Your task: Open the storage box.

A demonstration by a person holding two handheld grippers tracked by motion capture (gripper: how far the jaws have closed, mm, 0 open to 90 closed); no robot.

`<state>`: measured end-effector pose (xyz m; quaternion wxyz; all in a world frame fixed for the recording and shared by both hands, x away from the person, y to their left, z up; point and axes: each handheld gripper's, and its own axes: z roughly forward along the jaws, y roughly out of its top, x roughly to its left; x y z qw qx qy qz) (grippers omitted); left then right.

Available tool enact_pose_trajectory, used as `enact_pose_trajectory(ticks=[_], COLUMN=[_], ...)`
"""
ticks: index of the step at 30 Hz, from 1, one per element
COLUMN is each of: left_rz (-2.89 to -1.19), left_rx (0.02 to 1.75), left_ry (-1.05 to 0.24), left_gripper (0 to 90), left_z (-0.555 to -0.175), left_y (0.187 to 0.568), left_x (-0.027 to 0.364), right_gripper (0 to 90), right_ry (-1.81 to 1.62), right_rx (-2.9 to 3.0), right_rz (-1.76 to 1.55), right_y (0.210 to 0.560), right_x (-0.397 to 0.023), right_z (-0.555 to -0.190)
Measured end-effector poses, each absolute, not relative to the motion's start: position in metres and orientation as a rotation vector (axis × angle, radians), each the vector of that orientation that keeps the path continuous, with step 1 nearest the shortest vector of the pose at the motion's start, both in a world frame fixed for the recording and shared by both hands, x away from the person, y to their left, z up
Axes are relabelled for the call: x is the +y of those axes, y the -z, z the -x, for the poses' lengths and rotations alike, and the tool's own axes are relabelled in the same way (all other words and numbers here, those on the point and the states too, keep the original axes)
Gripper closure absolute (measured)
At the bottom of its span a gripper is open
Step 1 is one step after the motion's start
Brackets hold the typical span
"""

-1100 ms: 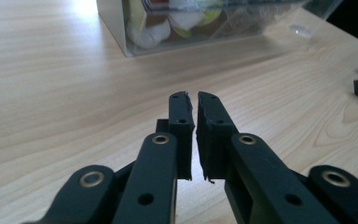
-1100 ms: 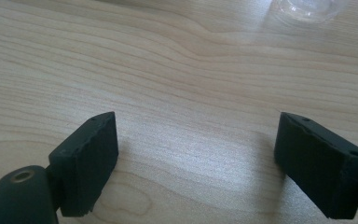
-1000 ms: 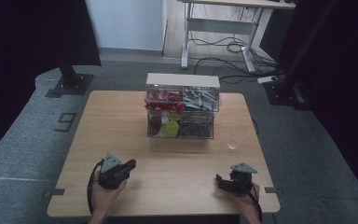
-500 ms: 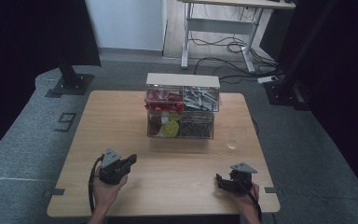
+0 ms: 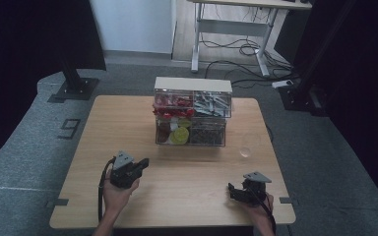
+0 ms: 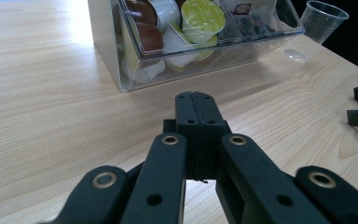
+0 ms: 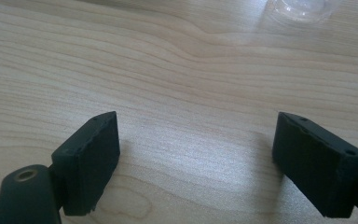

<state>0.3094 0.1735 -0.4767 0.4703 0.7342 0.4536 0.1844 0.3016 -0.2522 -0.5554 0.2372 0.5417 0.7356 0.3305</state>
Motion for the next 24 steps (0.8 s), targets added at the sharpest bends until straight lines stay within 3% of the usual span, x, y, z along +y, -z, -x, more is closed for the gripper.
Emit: enact_pose_trajectory(ticks=[24], left_rz=[-1.831], left_rx=[1.096], left_ry=[-0.437], left_gripper=[90.0], left_z=[-0.336], left_y=[0.473], left_x=[0.142], right_gripper=[16.5], right_ry=[-0.907], right_rx=[2.015], right_rz=[-1.481], right_y=[0.555], right_x=[-0.25], right_z=[-0.302])
